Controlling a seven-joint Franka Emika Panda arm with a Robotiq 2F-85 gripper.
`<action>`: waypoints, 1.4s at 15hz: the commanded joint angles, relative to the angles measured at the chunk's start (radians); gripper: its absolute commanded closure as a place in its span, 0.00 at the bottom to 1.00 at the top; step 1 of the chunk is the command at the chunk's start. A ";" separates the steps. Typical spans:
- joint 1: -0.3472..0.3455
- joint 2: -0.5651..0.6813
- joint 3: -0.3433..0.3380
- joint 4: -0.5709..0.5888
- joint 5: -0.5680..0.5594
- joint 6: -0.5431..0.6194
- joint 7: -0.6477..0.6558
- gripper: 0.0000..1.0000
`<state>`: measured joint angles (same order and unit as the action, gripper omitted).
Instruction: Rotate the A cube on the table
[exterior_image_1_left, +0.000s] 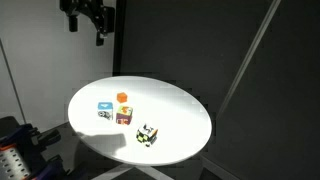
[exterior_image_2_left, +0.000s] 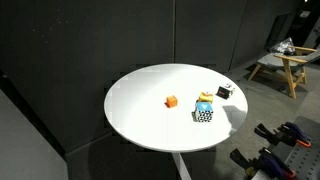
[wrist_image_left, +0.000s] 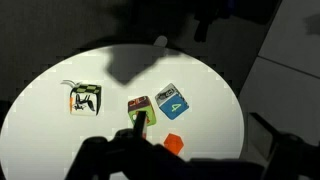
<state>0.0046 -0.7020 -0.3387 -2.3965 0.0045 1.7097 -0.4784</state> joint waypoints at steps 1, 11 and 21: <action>-0.020 0.005 0.015 0.003 0.011 -0.002 -0.011 0.00; -0.061 0.051 0.019 0.045 -0.006 0.000 0.039 0.00; -0.080 0.272 0.102 0.058 -0.043 0.306 0.111 0.00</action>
<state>-0.0601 -0.5108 -0.2655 -2.3705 -0.0100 1.9544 -0.3966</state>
